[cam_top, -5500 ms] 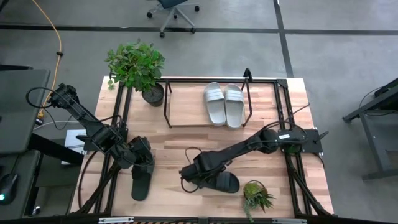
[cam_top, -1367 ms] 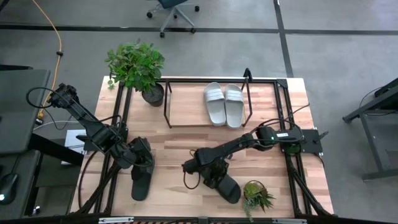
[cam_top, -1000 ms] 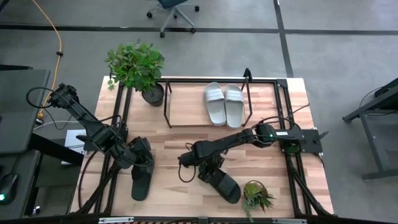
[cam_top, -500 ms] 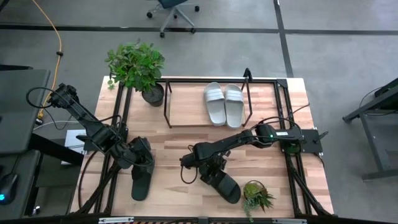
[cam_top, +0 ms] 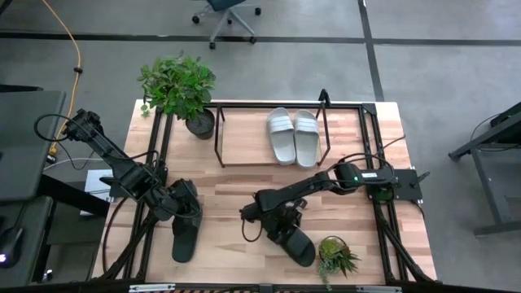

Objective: Pick and place slides into the shelf
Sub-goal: Put the right black slipper on the shelf

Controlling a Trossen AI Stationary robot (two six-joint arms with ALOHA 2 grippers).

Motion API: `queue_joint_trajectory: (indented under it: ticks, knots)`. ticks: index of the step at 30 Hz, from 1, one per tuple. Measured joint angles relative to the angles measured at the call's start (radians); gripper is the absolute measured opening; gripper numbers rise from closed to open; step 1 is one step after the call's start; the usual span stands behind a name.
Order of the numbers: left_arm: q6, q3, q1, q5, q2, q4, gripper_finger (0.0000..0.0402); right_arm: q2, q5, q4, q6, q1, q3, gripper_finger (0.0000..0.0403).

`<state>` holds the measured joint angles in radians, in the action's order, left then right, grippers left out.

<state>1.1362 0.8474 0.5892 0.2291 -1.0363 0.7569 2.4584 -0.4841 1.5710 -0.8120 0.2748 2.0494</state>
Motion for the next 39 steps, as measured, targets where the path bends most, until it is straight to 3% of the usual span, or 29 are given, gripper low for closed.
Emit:
queue_joint_trajectory:
  ticks: [9, 17, 39]
  knots:
    - [-0.005, 0.000, 0.000, 0.002, 0.000, 0.000, 0.0005, 0.000, 0.004, -0.001, 0.006, 0.024, -0.023, 0.0099]
    - [-0.005, 0.000, 0.000, 0.002, 0.000, 0.000, 0.0005, -0.004, 0.030, 0.005, 0.043, 0.024, -0.022, 0.0010]
    - [0.024, 0.000, 0.000, 0.028, 0.000, 0.000, 0.0005, -0.165, 0.395, 0.000, 0.120, -0.004, -0.022, 0.0001]
